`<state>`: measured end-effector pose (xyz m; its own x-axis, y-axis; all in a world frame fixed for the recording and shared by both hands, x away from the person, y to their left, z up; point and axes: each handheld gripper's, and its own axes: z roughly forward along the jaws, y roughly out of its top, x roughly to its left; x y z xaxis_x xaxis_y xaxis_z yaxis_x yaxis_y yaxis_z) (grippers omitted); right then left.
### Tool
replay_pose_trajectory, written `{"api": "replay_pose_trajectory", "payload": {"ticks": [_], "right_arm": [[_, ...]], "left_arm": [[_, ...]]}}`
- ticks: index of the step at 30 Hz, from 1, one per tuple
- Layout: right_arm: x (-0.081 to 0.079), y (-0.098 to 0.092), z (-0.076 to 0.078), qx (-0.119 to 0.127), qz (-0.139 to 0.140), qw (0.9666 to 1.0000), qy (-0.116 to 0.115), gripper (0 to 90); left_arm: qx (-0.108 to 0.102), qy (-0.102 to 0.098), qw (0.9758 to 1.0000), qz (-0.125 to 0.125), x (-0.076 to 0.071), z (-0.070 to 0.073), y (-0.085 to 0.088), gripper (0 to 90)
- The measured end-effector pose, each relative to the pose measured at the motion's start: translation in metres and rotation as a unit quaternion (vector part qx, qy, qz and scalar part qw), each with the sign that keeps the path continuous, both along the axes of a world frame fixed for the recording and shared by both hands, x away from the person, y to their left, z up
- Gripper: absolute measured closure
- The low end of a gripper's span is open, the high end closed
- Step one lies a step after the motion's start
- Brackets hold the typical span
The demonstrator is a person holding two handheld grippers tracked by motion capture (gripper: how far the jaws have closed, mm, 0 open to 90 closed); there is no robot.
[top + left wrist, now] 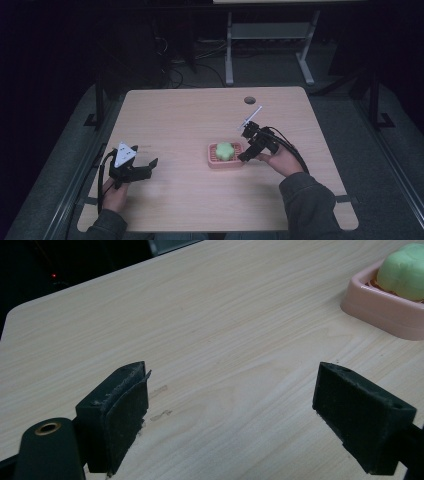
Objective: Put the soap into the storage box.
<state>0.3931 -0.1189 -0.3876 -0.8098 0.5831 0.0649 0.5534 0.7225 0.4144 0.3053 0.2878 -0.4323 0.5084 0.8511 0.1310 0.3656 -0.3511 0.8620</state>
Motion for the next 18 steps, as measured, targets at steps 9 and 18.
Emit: {"api": "replay_pose_trajectory", "payload": {"ticks": [9, 18], "right_arm": [[-0.007, -0.009, 0.004, 0.004, -0.003, 1.0, -0.007, 25.3], [-0.011, -0.021, -0.009, 0.005, -0.014, 0.9999, 0.004, 25.2]], "left_arm": [[0.001, 0.0, 1.0, 0.0, 0.0, 0.0, 0.0, 14.2], [0.004, 0.001, 1.0, 0.001, 0.0, -0.001, 0.0, 14.2]]}}
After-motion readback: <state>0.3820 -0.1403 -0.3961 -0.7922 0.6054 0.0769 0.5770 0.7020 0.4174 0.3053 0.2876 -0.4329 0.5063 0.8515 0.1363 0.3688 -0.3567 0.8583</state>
